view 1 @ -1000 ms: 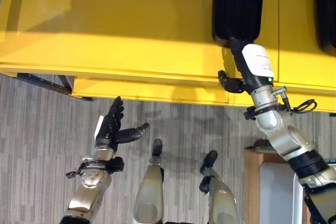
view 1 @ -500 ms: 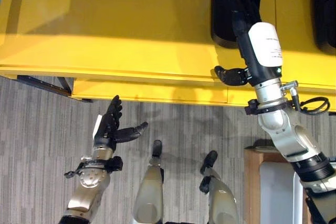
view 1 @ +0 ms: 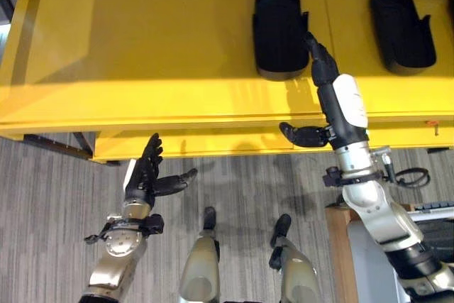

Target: Move parts from the plastic box to the shelf.

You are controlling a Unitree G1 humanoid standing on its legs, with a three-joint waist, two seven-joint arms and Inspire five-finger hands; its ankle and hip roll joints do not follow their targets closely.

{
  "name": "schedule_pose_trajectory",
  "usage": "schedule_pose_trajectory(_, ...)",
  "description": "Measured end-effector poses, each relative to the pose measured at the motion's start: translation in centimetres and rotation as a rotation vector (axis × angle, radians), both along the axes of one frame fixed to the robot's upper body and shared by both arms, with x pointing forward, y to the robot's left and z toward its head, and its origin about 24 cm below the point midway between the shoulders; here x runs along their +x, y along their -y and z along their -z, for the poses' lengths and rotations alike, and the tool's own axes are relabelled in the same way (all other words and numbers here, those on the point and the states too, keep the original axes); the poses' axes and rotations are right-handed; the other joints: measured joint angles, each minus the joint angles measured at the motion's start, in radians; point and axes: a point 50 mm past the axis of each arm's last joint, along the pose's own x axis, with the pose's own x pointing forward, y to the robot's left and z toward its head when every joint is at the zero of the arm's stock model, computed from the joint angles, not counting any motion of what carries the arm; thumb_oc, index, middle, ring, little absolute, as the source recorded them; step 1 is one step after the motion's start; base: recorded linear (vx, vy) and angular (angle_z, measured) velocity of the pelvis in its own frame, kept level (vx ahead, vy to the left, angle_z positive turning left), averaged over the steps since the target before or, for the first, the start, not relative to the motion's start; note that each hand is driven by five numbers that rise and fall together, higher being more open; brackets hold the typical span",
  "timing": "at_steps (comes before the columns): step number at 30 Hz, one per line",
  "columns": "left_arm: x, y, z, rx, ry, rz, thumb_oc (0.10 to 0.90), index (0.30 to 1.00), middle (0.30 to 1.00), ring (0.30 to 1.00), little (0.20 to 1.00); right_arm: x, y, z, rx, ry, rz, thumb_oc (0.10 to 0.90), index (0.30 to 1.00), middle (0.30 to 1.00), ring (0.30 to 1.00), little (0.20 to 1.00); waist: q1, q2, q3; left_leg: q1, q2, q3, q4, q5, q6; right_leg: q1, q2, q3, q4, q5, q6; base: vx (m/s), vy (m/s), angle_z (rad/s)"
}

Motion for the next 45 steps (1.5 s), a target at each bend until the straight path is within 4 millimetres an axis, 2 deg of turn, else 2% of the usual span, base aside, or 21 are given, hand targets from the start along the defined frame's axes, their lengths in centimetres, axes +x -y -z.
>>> schedule_pose_trajectory(3,-1.6,0.0,2.0,-0.031,-0.083,-0.036,0.9,1.0,1.0,1.0,1.0,-0.9,0.4,1.9,0.068,-0.086,-0.015,0.9,1.0,1.0,1.0,1.0,-0.035,0.005,-0.111,0.026,0.03,0.034,-0.03,-0.004,-0.016,0.006,0.029,0.026,-0.042,0.014,-0.007,0.04,-0.063,-0.43)
schedule_pose_trajectory(6,-3.3,0.8,3.8,-0.084,-0.142,-0.043,0.9,1.0,1.0,1.0,1.0,-1.6,1.5,3.2,0.092,-0.146,0.013,0.9,1.0,1.0,1.0,1.0,-0.07,0.019,-0.207,0.133,0.083,0.098,-0.115,0.016,-0.047,0.06,0.094,0.066,-0.087,0.018,-0.019,0.02,-0.143,-0.54)
schedule_pose_trajectory(14,-0.9,2.9,1.3,-0.117,0.041,-0.002,0.9,1.0,1.0,1.0,1.0,-3.6,3.1,6.6,0.26,-0.332,0.011,0.9,1.0,1.0,1.0,1.0,-0.112,0.033,-0.305,0.209,0.165,0.128,-0.182,0.043,-0.081,0.095,0.19,0.087,-0.116,0.004,-0.048,-0.03,-0.165,-0.16)
schedule_pose_trajectory(17,0.6,3.5,-0.4,-0.122,0.123,-0.011,0.9,1.0,1.0,1.0,1.0,-3.5,3.1,6.8,0.279,-0.347,0.005,0.9,1.0,1.0,1.0,1.0,-0.119,0.038,-0.309,0.209,0.206,0.125,-0.172,0.047,-0.082,0.095,0.226,0.08,-0.095,-0.017,-0.078,-0.01,-0.159,0.01)
schedule_pose_trajectory(21,0.8,3.7,-1.2,-0.1,0.177,-0.027,0.9,1.0,1.0,1.0,1.0,-3.2,2.6,6.2,0.279,-0.317,-0.027,0.9,1.0,1.0,1.0,1.0,-0.118,0.045,-0.318,0.224,0.236,0.124,-0.146,0.049,-0.065,0.074,0.263,0.105,-0.059,-0.043,-0.113,-0.01,-0.103,-0.28)
schedule_pose_trajectory(22,0.8,3.7,-1.4,-0.094,0.186,-0.027,0.9,1.0,1.0,1.0,1.0,-3.0,2.4,5.9,0.279,-0.297,-0.042,0.9,1.0,1.0,1.0,1.0,-0.09,0.035,-0.318,0.207,0.23,0.076,-0.083,0.052,-0.06,0.053,0.264,0.141,-0.026,-0.055,-0.126,-0.06,-0.075,-0.79)
schedule_pose_trajectory(24,0.9,3.9,-1.4,-0.091,0.186,-0.02,0.9,1.0,1.0,1.0,1.0,-2.8,2.4,5.7,0.274,-0.291,-0.046,0.9,1.0,1.0,1.0,1.0,-0.07,0.011,-0.317,0.151,0.187,-0.109,0.004,0.057,-0.048,0.051,0.238,0.18,-0.019,-0.056,-0.128,-0.02,-0.08,-0.57)
schedule_pose_trajectory(25,0.9,4.0,-1.3,-0.088,0.185,-0.012,0.9,1.0,1.0,1.0,1.0,-2.8,2.5,5.6,0.278,-0.287,-0.046,0.9,1.0,1.0,1.0,1.0,-0.076,0.005,-0.315,0.127,0.135,-0.189,0.043,0.024,-0.057,0.05,0.226,0.205,-0.017,-0.052,-0.128,0.05,-0.042,-0.56)
schedule_pose_trajectory(26,0.5,4.0,-1.2,-0.08,0.188,-0.011,0.9,1.0,1.0,1.0,1.0,-2.8,2.5,5.7,0.299,-0.293,-0.052,0.9,1.0,1.0,1.0,1.0,-0.057,-0.017,-0.31,0.09,-0.054,-0.306,0.112,-0.075,-0.032,0.029,0.186,0.278,-0.016,-0.043,-0.124,0.05,0.019,-0.78)
schedule_pose_trajectory(28,0.0,3.8,-0.8,-0.07,0.174,-0.016,0.9,1.0,1.0,1.0,1.0,-2.7,2.5,5.8,0.299,-0.31,-0.063,0.9,1.0,1.0,1.0,1.0,-0.038,-0.014,-0.314,0.064,-0.248,-0.403,0.088,-0.125,0.045,0.006,0.161,0.326,-0.018,-0.029,-0.107,0.02,0.052,-0.92)
schedule_pose_trajectory(29,-0.2,3.8,-0.7,-0.069,0.169,-0.016,0.9,1.0,1.0,1.0,1.0,-2.8,2.4,6.0,0.304,-0.319,-0.064,0.9,1.0,1.0,1.0,1.0,-0.041,-0.01,-0.314,0.052,-0.287,-0.396,0.073,-0.127,0.092,0.002,0.165,0.334,-0.016,-0.013,-0.086,-0.01,0.075,-0.67)
schedule_pose_trajectory(30,-0.4,3.7,-0.6,-0.069,0.164,-0.018,0.9,1.0,1.0,1.0,1.0,-2.8,2.4,6.1,0.303,-0.327,-0.067,0.9,1.0,1.0,1.0,1.0,-0.036,-0.001,-0.316,0.056,-0.306,-0.427,0.052,-0.081,0.118,-0.011,0.184,0.342,-0.003,-0.014,-0.082,0.02,0.144,-0.76)
schedule_pose_trajectory(32,-0.7,3.4,-0.3,-0.059,0.15,-0.026,0.9,1.0,1.0,1.0,1.0,-3.2,1.9,6.8,0.306,-0.358,-0.087,0.9,1.0,1.0,1.0,1.0,-0.028,-0.025,-0.318,0.059,-0.298,-0.371,0.046,-0.049,0.145,-0.016,0.195,0.385,-0.01,-0.025,-0.063,0.03,0.182,-0.79)
schedule_pose_trajectory(34,-0.9,3.6,-0.1,-0.061,0.136,-0.015,0.9,1.0,1.0,1.0,1.0,-3.3,1.5,7.1,0.334,-0.367,-0.097,0.9,1.0,1.0,1.0,1.0,-0.025,-0.02,-0.317,0.076,-0.278,-0.319,-0.001,-0.03,0.175,-0.028,0.202,0.396,0.019,-0.073,-0.022,0.02,0.089,-0.76)
schedule_pose_trajectory(36,-0.9,3.8,-0.3,-0.058,0.144,0.013,0.9,1.0,1.0,1.0,1.0,-3.7,1.5,7.5,0.351,-0.385,-0.091,0.9,1.0,1.0,1.0,1.0,-0.047,-0.013,-0.319,0.089,-0.276,-0.299,-0.043,-0.001,0.155,-0.021,0.194,0.38,0.118,-0.141,-0.025,0.04,0.15,-0.42)
schedule_pose_trajectory(38,-1.0,3.6,-0.3,-0.03,0.136,0.031,0.9,1.0,1.0,1.0,1.0,-3.7,1.2,7.7,0.355,-0.4,-0.108,0.9,1.0,1.0,1.0,1.0,-0.047,-0.013,-0.32,0.117,-0.27,-0.231,-0.089,0.021,0.175,0.038,0.182,0.394,0.102,-0.167,-0.015,0.01,0.152,-0.61)
schedule_pose_trajectory(39,-1.0,3.5,-0.4,-0.021,0.132,0.039,0.9,1.0,1.0,1.0,1.0,-3.7,1.1,7.6,0.351,-0.401,-0.117,0.9,1.0,1.0,1.0,1.0,-0.045,-0.005,-0.32,0.119,-0.267,-0.212,-0.104,0.033,0.178,0.039,0.181,0.41,0.08,-0.159,-0.002,0.01,0.191,-0.79)
schedule_pose_trajectory(40,-0.9,3.7,-0.5,-0.021,0.137,0.061,0.9,1.0,1.0,1.0,1.0,-3.6,1.2,7.7,0.354,-0.407,-0.116,0.9,1.0,1.0,1.0,1.0,-0.073,-0.003,-0.32,0.121,-0.268,-0.196,-0.115,0.038,0.179,0.054,0.175,0.415,0.044,-0.147,0.004,0.01,0.183,-0.87)
schedule_pose_trajectory(41,-0.9,4.0,-0.3,-0.023,0.127,0.072,0.9,1.0,1.0,1.0,1.0,-3.6,0.8,7.7,0.366,-0.416,-0.133,0.9,1.0,1.0,1.0,1.0,-0.076,-0.005,-0.32,0.151,-0.263,-0.135,-0.149,0.041,0.183,0.05,0.176,0.457,0.033,-0.116,0.015,0.0,0.212,-0.87)
schedule_pose_trajectory(44,-0.8,4.4,-0.3,-0.024,0.126,0.094,0.9,1.0,1.0,1.0,1.0,-3.5,0.6,7.7,0.365,-0.419,-0.142,0.9,1.0,1.0,1.0,1.0,-0.101,0.004,-0.32,0.166,-0.262,-0.093,-0.166,0.038,0.183,0.046,0.179,0.49,0.025,-0.107,0.021,-0.05,0.085,-0.74)
schedule_pose_trajectory(45,-0.5,4.8,-0.6,-0.023,0.143,0.116,0.9,1.0,1.0,1.0,1.0,-3.6,0.6,7.8,0.364,-0.426,-0.141,0.9,1.0,1.0,1.0,1.0,-0.107,0.007,-0.319,0.164,-0.255,-0.038,-0.17,0.04,0.196,0.022,0.186,0.524,0.048,-0.101,0.028,-0.18,0.072,-0.97)
